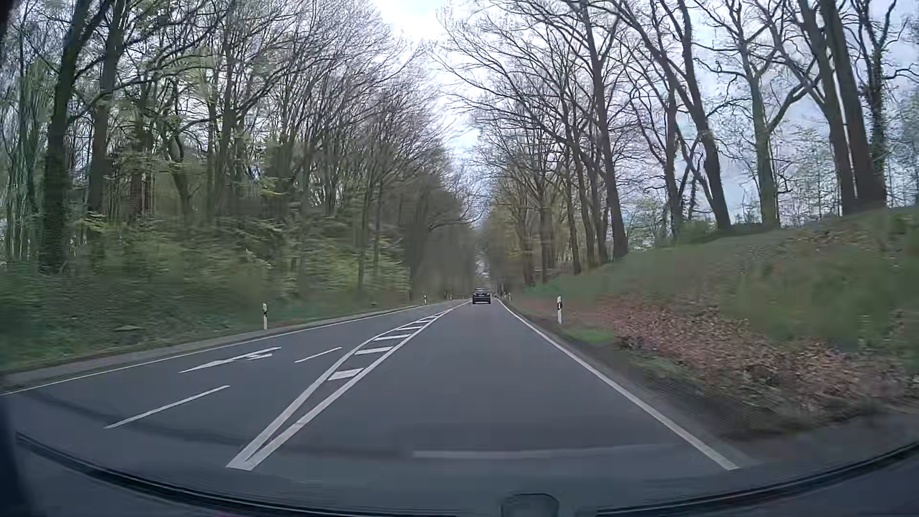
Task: Follow the waypoints while adhering to traffic rules and regulations
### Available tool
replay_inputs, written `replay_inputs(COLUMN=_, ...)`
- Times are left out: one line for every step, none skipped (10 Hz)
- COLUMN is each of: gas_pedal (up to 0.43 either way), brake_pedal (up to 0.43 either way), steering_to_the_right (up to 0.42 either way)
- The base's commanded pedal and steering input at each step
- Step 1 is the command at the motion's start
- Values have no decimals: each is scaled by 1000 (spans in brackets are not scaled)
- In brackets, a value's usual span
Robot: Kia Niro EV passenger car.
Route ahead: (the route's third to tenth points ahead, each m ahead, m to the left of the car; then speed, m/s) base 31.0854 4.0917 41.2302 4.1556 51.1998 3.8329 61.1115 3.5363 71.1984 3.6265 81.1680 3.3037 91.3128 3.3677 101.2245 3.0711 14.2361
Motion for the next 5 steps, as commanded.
replay_inputs(gas_pedal=150, brake_pedal=0, steering_to_the_right=-1)
replay_inputs(gas_pedal=138, brake_pedal=0, steering_to_the_right=-1)
replay_inputs(gas_pedal=138, brake_pedal=0, steering_to_the_right=-1)
replay_inputs(gas_pedal=130, brake_pedal=0, steering_to_the_right=-1)
replay_inputs(gas_pedal=130, brake_pedal=0, steering_to_the_right=-1)
